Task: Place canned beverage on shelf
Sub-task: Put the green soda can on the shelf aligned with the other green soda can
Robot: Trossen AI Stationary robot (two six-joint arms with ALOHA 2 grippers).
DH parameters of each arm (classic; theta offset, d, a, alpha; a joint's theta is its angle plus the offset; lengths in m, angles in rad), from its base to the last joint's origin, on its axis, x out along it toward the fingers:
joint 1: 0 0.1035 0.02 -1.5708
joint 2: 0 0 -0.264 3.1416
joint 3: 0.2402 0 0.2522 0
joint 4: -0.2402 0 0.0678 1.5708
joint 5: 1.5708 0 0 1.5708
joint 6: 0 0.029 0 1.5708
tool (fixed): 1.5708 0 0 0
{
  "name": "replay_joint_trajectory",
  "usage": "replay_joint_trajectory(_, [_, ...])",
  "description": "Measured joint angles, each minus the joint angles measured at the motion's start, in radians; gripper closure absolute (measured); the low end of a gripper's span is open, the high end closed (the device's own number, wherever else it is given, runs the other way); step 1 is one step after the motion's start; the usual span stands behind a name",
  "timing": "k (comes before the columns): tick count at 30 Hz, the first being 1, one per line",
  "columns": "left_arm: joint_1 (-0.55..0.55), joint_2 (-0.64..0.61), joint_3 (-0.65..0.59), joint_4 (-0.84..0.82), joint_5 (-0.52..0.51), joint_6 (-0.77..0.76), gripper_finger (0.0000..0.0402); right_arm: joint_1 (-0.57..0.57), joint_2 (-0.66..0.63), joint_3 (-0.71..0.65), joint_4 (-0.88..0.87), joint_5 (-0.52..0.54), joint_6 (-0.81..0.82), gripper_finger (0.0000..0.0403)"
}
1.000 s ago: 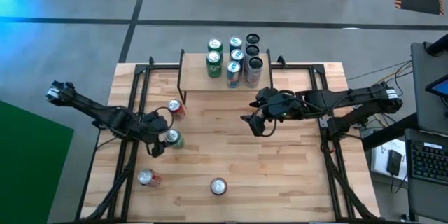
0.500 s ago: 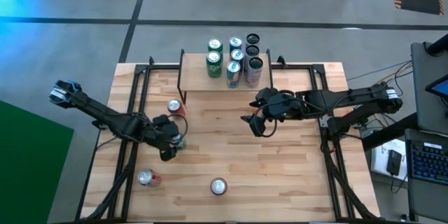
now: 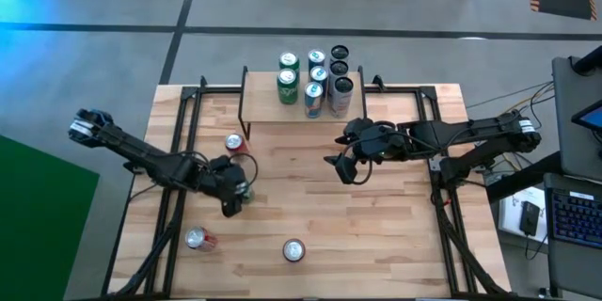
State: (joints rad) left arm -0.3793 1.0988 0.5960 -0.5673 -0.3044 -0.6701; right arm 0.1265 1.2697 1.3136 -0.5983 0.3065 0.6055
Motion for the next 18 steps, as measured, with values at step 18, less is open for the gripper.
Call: replay_joint_trajectory(18, [0.246,0.066,0.270,-0.114,0.054,0.208,0.0093,0.000,-0.054,0.001,-0.089,0.010,0.050,0.0076])
